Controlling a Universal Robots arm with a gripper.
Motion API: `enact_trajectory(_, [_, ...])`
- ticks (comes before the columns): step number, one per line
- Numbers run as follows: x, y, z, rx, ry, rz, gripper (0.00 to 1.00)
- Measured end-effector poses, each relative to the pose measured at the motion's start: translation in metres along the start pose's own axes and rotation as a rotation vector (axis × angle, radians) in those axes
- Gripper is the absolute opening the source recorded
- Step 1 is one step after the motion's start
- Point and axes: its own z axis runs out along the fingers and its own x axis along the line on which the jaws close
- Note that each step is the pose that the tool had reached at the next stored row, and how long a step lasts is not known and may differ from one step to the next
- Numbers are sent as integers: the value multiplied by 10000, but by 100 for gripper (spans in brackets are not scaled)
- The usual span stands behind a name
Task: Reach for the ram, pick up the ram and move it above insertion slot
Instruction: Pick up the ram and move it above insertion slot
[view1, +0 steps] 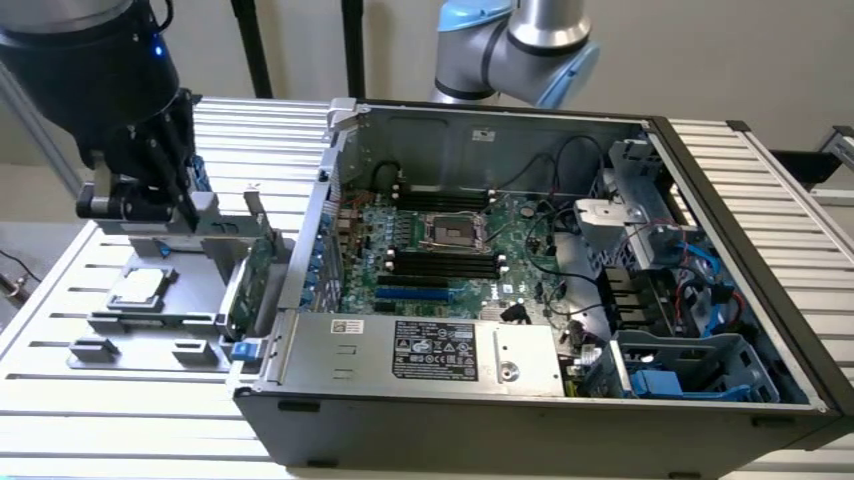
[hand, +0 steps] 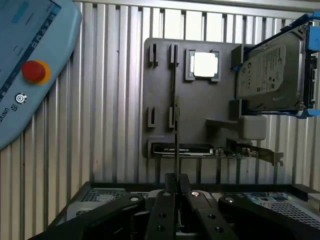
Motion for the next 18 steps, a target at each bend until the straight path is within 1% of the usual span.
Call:
enact_trajectory(3, [-6,-108,-91,-2,-115,-50,13])
enact_trajectory(5, [-8,-193,-127,0,-199,-78,13])
enact_trajectory(8, [-7,-327,-152,-5,-268,-105,13])
enact_trajectory(10, [-5,-418,-158,-7,-295,-118,13])
enact_trajectory(13, [-2,-554,-162,-9,-318,-127,13])
enact_trajectory(18, [3,-781,-173,-14,-332,-140,13])
